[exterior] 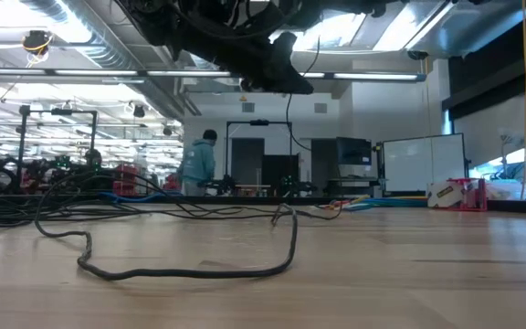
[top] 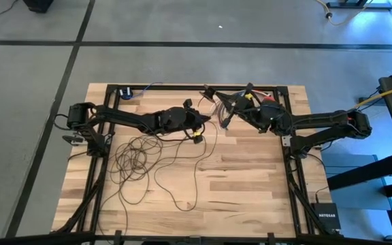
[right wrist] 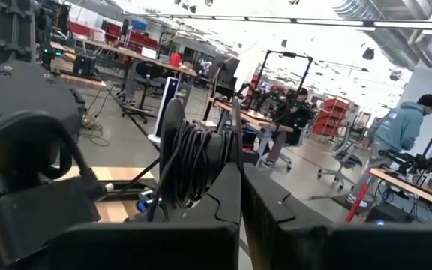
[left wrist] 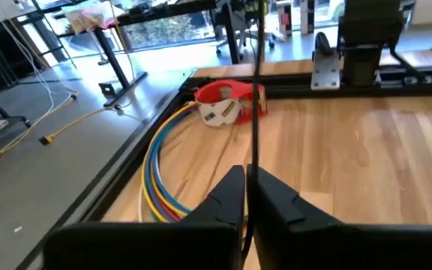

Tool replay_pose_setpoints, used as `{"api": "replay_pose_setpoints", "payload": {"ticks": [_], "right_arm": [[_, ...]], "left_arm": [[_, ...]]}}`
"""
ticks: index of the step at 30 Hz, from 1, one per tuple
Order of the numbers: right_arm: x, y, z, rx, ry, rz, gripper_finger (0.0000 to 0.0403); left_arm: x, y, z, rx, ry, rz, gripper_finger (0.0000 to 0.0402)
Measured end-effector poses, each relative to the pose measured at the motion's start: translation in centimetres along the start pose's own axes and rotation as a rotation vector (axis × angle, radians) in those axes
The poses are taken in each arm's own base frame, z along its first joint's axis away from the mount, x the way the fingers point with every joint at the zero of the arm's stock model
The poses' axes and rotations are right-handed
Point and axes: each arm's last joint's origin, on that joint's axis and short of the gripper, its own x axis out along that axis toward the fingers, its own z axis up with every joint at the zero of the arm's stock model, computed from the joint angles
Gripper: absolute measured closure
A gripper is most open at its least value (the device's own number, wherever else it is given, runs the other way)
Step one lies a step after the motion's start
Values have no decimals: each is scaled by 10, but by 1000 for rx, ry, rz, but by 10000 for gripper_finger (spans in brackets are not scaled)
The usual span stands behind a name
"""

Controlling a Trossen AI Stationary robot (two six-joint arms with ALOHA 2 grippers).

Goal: Coiling cords

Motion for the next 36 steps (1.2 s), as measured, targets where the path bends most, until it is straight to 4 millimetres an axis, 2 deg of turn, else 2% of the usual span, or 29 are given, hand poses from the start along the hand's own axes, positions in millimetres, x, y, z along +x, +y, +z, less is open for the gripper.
{"api": "replay_pose_setpoints", "payload": {"ticks": [7, 12, 17, 21, 28, 36], "right_arm": [[0, 1, 0, 11, -5, 34, 397], [0, 5, -5, 7, 18, 119, 397], [-5, 4, -8, -26, 83, 144, 397], [-10, 3, -12, -61, 140, 165, 397], [-13, 5, -23, -138, 255, 187, 397], [-15, 5, -29, -190, 324, 173, 397]], "left_arm": [[1, 9, -12, 12, 81, 66, 400], [4, 30, -23, 37, 179, 202, 401], [4, 53, -31, 42, 253, 257, 401], [-7, 63, -21, 43, 244, 260, 401], [-33, 69, 10, 9, 123, 163, 401], [-50, 75, 20, 7, 120, 160, 401]]}}
